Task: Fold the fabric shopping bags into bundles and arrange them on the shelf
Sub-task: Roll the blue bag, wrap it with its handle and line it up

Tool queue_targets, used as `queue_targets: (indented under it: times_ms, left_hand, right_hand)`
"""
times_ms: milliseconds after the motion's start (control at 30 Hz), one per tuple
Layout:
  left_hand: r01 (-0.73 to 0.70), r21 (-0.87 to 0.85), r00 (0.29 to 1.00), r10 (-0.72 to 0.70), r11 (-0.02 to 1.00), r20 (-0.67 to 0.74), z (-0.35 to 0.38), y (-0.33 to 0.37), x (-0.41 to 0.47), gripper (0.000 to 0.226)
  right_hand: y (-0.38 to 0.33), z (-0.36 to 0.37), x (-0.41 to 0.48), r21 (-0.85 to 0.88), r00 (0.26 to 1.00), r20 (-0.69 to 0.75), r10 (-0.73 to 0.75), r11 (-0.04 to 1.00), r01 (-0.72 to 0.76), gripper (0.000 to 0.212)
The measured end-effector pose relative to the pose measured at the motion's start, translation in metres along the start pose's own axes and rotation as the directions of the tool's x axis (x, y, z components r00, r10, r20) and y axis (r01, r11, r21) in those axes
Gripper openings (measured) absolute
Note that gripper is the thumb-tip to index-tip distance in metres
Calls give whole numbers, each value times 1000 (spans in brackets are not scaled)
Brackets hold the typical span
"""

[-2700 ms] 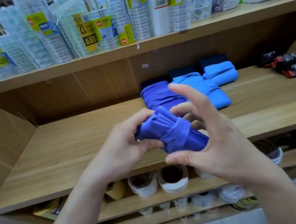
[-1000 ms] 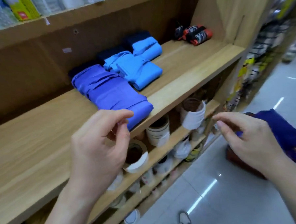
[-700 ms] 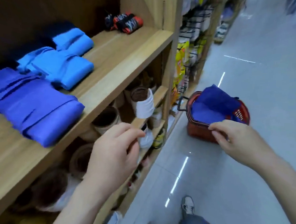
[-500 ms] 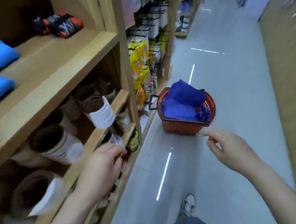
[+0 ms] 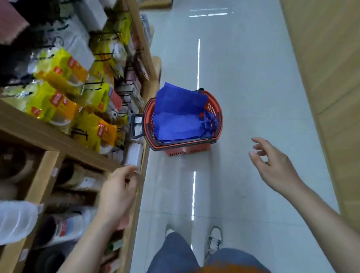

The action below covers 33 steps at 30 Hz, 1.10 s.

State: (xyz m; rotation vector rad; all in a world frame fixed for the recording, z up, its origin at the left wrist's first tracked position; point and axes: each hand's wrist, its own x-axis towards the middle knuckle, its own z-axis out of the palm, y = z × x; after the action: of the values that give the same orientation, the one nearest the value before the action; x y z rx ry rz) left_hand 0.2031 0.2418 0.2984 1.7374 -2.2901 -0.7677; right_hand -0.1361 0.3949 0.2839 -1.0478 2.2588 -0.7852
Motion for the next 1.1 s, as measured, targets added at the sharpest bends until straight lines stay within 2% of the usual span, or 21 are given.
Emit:
queue_targets:
  times_ms: [367,467,533,600,767,867,1000,1033,1100]
  left_hand:
    - [-49,-41,990,54,998,129,82,30,241,29]
    - [2,-58,981,9,998,191,115,29,317,32]
    - [9,-48,968,3,999,252,145,26,361,31]
    - [4,-30,942,6,1000,335,188,21,402,28]
    - [-77,111,789,-8,991,615,311,-8,452,21]
    - [-109,249,715,-98,962,693,374,-38,465,22]
    - [-68,448,645,-304,891,702,427,-88,478,45]
    - [-27,485,619,-366,874,695,436,-100,480,53]
    - [160,483,518,-490,861,701,448,-119,484,68]
  right_hand:
    - [6,56,205,-79,997,25,75,994,-73,47]
    - [5,85,272,-107,995,42,94,990,-89,42]
    - [9,105,315,-164,992,88,85,984,-69,40]
    - [26,134,360,-252,975,200,96,967,-44,42]
    - [93,222,433,-408,840,501,208,913,18,47]
    - [134,273,455,-462,744,600,294,887,23,56]
    - [173,324,471,-500,636,620,459,856,-130,69]
    - [178,333,473,-497,615,613,497,847,-189,72]
    - [187,348,477,-439,597,586,548,834,-334,76]
